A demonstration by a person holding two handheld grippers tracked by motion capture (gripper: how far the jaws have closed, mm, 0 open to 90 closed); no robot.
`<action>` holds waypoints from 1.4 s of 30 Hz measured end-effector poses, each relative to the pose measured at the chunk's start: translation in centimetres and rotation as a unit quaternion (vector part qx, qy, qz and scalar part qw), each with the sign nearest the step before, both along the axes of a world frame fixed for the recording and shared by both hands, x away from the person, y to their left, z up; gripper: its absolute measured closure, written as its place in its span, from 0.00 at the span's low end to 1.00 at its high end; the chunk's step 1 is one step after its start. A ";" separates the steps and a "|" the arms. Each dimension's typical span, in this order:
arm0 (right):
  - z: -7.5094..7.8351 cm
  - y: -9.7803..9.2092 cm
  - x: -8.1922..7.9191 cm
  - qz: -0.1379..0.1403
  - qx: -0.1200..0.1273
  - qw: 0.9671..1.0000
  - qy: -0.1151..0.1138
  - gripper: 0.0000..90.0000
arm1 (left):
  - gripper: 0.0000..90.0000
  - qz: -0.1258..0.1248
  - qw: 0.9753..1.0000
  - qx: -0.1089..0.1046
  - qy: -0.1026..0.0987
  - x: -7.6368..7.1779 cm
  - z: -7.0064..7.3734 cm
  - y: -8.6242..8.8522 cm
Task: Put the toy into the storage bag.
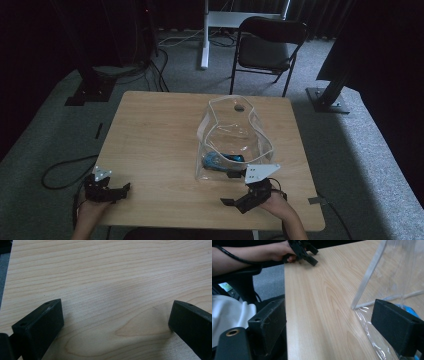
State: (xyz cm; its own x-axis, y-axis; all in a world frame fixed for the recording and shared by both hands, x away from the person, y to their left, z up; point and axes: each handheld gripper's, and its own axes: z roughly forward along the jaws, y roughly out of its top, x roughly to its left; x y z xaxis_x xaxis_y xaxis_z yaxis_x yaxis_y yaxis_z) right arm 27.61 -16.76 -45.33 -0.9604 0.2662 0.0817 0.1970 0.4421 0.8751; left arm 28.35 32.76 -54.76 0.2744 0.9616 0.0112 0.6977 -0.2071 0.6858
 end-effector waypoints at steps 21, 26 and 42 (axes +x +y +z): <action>-6.0 -2.6 0.9 -0.038 -0.044 0.998 0.040 0.13 | 0.00 0.000 1.000 0.000 0.000 0.0 0.0 0.0; -7.1 -2.9 1.0 -0.046 -0.068 0.995 0.055 0.13 | 0.00 0.000 1.000 0.000 0.000 0.0 0.0 0.0; -9.0 -4.7 0.8 -0.096 -0.108 0.988 0.050 0.13 | 0.00 0.000 1.000 0.000 0.000 0.0 0.0 0.0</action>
State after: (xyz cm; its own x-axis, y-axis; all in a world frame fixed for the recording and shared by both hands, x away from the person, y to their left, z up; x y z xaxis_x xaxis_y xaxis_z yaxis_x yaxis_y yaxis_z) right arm 28.41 -21.46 -54.31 -0.8803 0.4648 0.0951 0.3765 0.5624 0.7361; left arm 28.33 32.75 -54.76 0.2738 0.9617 0.0110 0.6974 -0.2064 0.6863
